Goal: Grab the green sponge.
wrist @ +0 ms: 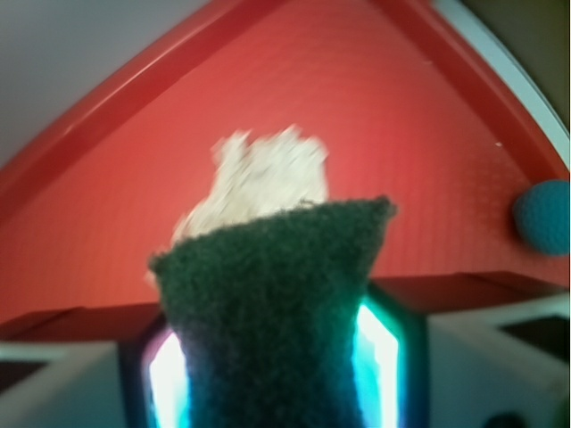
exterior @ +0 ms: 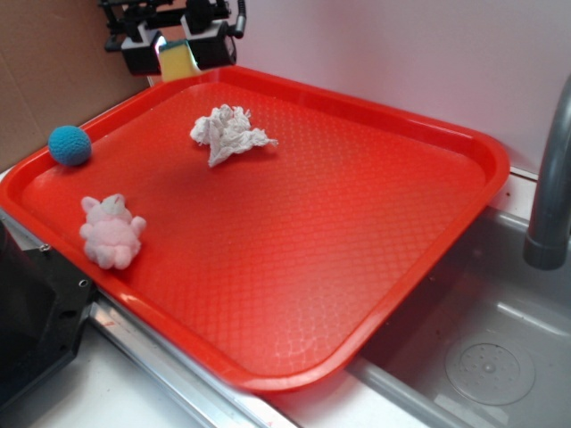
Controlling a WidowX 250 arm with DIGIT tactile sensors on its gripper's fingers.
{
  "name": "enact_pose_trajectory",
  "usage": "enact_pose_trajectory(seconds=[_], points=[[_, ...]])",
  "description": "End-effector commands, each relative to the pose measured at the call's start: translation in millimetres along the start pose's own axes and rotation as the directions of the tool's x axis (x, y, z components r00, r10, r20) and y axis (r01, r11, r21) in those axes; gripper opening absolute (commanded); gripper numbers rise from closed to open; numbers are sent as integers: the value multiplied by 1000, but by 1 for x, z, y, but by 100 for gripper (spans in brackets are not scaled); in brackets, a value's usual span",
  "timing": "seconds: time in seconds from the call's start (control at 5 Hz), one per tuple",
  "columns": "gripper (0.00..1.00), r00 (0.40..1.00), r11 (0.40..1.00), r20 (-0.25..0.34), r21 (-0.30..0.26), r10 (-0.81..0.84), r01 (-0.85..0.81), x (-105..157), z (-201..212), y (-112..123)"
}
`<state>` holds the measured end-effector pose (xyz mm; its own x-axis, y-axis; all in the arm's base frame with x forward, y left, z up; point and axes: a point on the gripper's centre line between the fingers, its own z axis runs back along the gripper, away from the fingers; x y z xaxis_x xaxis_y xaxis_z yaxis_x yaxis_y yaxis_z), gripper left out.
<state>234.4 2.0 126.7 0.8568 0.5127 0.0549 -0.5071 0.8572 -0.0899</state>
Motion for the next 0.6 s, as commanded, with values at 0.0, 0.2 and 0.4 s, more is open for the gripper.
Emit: enact_pose_trajectory(seconds=[0.0,0.2,0.4], points=[[0,904,904,-5,-34,-427,426,-48,60,-14],[0,885,885,23,-11,-465,465,-69,67,-12],[0,920,920,-5,-34,-391,391,-68,67,-6]])
